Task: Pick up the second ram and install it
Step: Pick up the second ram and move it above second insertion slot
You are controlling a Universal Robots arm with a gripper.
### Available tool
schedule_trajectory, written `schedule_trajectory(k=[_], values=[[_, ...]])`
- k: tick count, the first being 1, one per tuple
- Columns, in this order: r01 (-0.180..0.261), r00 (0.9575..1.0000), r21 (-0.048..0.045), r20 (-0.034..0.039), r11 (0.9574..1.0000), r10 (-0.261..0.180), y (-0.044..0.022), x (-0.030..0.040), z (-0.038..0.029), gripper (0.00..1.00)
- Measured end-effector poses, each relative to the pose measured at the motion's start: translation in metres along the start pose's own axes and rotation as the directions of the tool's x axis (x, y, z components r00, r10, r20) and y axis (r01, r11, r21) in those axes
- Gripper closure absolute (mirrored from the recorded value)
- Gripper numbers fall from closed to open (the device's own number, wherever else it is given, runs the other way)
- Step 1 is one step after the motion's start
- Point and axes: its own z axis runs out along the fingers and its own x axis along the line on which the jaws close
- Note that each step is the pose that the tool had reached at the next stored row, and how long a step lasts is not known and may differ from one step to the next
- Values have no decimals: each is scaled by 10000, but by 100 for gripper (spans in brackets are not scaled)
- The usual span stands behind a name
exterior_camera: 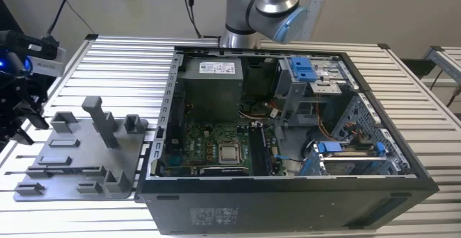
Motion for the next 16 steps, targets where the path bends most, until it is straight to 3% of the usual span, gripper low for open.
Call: schedule_trajectory(k=[4, 9, 16], values=[[474, 9989, 45, -8, 9989, -474, -2, 0, 57, 58], [1212, 9926, 41, -34, 9926, -1212, 1, 1, 147, 58], [1272, 9919, 122, -31, 9918, -1272, 17, 7, 275, 58]])
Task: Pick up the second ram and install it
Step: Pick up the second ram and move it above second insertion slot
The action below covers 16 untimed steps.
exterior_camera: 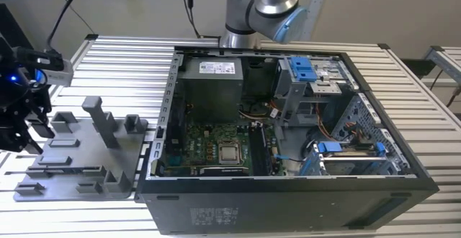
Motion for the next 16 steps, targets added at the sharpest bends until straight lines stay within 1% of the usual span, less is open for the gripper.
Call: schedule_trajectory(k=[10, 16], values=[[35, 10000, 223, 12, 9997, -35, 15, -2, 182, 58], [44, 10000, 228, 37, 9997, -45, 14, -1, 280, 58]])
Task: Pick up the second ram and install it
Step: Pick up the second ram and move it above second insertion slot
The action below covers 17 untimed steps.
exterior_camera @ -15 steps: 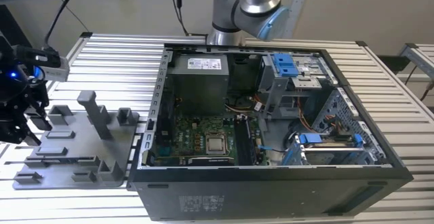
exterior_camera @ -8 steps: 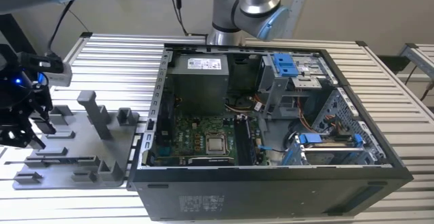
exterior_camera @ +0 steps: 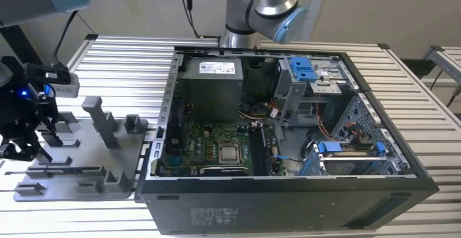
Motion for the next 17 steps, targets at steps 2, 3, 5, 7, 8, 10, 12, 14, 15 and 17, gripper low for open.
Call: schedule_trajectory(k=[2, 3, 5, 7, 8, 10, 12, 14, 15, 17], values=[[1, 10000, 0, 0, 10000, -1, 0, 1, 37, 58], [2, 10000, 0, 0, 10000, -2, 0, 1, 54, 58], [2, 10000, 1, 1, 10000, -2, 1, 2, 74, 58], [3, 10000, 0, 0, 10000, -3, 2, 3, 89, 58], [3, 10000, 0, 0, 10000, -3, 3, 3, 100, 58], [11, 10000, 3, 2, 10000, -11, 12, 4, 136, 58], [87, 10000, 41, 3, 10000, -87, 31, 6, 165, 58], [198, 9998, 67, 6, 9998, -198, 37, 7, 198, 58], [255, 9997, 78, 5, 9996, -255, 38, 8, 212, 58], [348, 9994, 109, 6, 9993, -348, 39, 8, 241, 58]])
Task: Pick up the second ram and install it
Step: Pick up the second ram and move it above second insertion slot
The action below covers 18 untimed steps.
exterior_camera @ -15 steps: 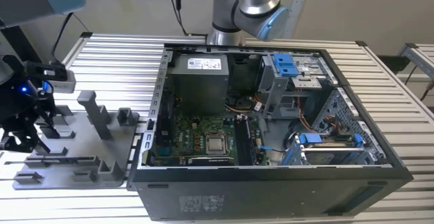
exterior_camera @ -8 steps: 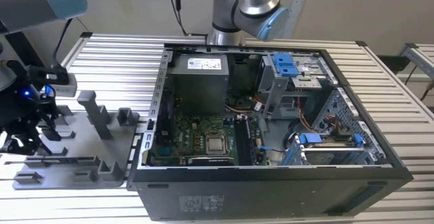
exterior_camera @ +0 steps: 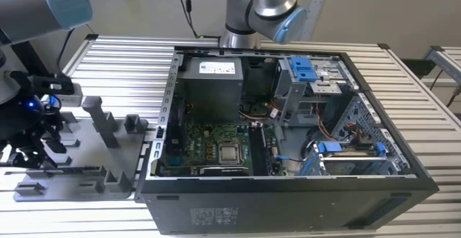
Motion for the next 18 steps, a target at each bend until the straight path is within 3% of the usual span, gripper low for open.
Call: schedule_trajectory(k=[12, 18], values=[[457, 9990, 4, 6, 9990, -457, 2, 6, 216, 58], [631, 9980, 17, 7, 9980, -631, 3, 8, 276, 58]])
